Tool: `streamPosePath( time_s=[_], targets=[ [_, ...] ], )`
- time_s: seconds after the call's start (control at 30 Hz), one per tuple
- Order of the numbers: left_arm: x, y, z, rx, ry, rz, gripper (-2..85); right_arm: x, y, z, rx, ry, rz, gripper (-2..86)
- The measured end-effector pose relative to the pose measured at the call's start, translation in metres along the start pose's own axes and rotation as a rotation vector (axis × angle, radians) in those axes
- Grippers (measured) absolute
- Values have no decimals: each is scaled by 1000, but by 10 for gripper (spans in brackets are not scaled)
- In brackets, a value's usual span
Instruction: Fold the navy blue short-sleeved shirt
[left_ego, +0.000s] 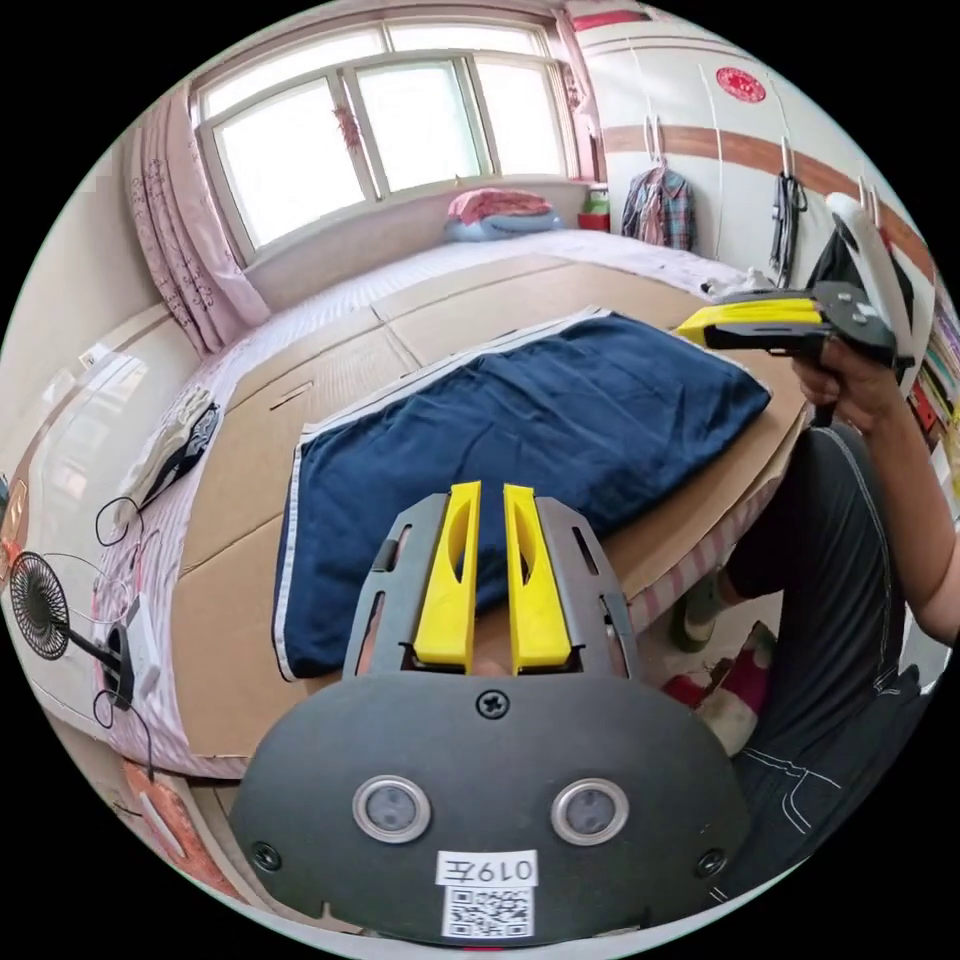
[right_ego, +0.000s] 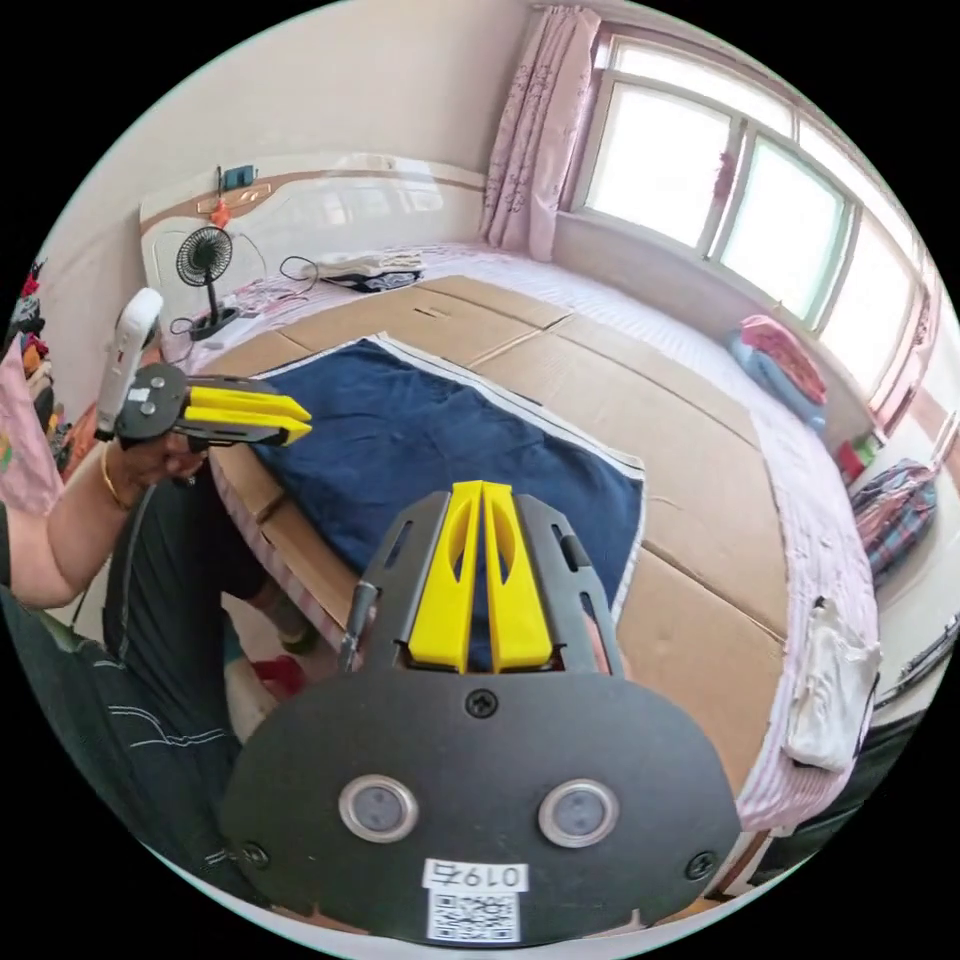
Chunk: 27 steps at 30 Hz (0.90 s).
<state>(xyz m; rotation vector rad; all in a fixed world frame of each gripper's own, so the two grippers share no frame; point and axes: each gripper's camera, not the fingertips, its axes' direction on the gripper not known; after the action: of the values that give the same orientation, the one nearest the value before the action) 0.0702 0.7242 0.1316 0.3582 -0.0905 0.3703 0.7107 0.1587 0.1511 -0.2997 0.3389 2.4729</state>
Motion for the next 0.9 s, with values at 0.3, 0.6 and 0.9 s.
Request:
streamPosePath(
  time_s=[0.3, 0.6, 0.9],
  targets=[
    [-145, -67, -34, 162, 134, -130, 15, -22, -183, -56, -79, -271, -5, -1],
    [-353, -91, -26, -6, 156, -391, 72, 67, -211, -122, -216, -427, 283, 82],
    [-503, -61, -11, -101, 306, -586, 114, 77, -240, -181, -232, -493, 578, 135]
  ],
)
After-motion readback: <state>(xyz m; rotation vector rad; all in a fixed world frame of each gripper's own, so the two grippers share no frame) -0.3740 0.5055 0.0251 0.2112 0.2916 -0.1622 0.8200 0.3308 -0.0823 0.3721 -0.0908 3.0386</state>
